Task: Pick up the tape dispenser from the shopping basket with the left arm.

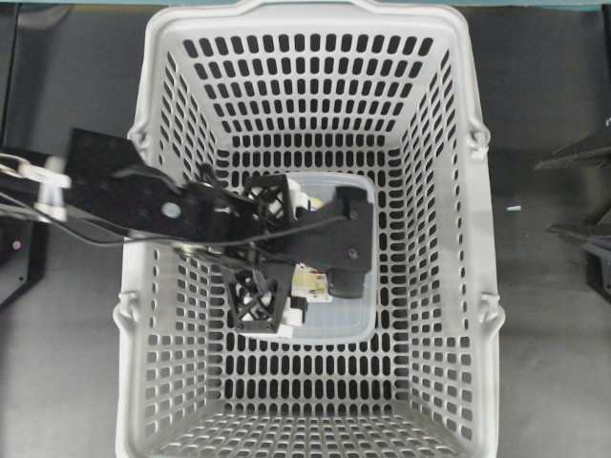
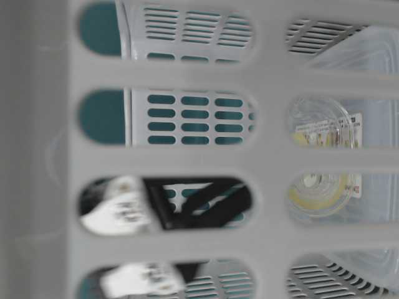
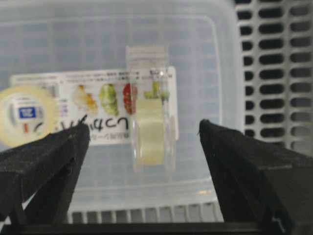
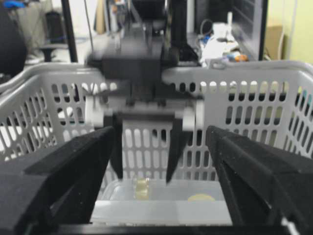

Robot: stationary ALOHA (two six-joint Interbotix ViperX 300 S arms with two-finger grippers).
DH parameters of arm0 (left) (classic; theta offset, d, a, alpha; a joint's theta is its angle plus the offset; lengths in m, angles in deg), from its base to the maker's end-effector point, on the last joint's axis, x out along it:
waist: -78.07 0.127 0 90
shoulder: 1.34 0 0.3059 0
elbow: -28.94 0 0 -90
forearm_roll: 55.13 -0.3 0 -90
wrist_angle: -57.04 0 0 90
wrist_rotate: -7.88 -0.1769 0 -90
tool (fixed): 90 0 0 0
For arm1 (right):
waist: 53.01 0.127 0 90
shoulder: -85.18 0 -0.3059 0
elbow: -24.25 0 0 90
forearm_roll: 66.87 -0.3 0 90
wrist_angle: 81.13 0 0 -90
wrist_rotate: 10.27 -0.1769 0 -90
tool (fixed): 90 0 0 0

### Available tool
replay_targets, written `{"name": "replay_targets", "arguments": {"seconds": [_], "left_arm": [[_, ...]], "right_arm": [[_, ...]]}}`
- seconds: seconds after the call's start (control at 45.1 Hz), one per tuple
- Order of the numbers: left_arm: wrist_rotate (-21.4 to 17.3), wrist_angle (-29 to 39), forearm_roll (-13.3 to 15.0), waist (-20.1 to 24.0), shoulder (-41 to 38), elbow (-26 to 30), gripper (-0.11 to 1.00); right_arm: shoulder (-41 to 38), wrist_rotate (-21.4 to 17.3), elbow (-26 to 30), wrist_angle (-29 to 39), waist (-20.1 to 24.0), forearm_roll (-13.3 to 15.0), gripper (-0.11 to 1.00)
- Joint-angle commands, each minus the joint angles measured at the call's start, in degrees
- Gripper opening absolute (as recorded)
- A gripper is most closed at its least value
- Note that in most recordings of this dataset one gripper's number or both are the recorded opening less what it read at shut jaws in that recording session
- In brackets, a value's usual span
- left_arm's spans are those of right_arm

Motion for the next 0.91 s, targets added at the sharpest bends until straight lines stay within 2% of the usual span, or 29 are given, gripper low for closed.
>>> {"name": "replay_targets", "arguments": {"seconds": [0.0, 0.133, 0.222, 0.288, 0.377, 0.421, 0.51, 0.621, 0.887], "left_arm": [[0.1, -0.1, -0.2, -0.3, -0.7, -0.1, 0.87], [0.2, -0.4, -0.1, -0.2, -1.9, -1.3, 0.84], [0.0, -0.4, -0.1, -0.5, -1.8, -1.5, 0.77], [-0.1, -0.4, -0.1, -0.8, -1.8, -1.3, 0.63], [-0.4, -0.3, -0.2, -1.3, -1.1, -0.2, 0.36], [-0.4, 0.0, -0.1, -1.5, -0.7, 0.5, 0.28], [-0.4, 1.5, -0.1, -1.8, 0.5, 3.0, 0.3], [-0.4, 6.5, -0.2, -1.8, 2.4, 7.5, 0.3], [-1.0, 23.7, -0.2, -0.7, 4.6, 24.3, 0.3]], "right_arm": [[0.1, -0.1, 0.5, -0.2, 0.2, -0.2, 0.73], [0.1, -0.1, 0.5, -0.1, 0.2, -0.2, 0.73], [0.1, -0.1, 0.4, -0.2, 0.2, -0.2, 0.73], [0.2, -0.1, 0.4, -0.2, 0.2, -0.2, 0.73], [0.2, -0.1, 0.4, 0.0, 0.2, -0.2, 0.73], [0.2, -0.1, 0.4, 0.1, 0.3, -0.2, 0.73], [0.2, -0.1, 0.4, 0.4, 0.2, -0.2, 0.73], [0.3, -0.1, 0.4, 0.9, 0.2, -0.2, 0.73], [1.1, -0.1, 0.4, 1.1, 0.3, -0.2, 0.73]]}}
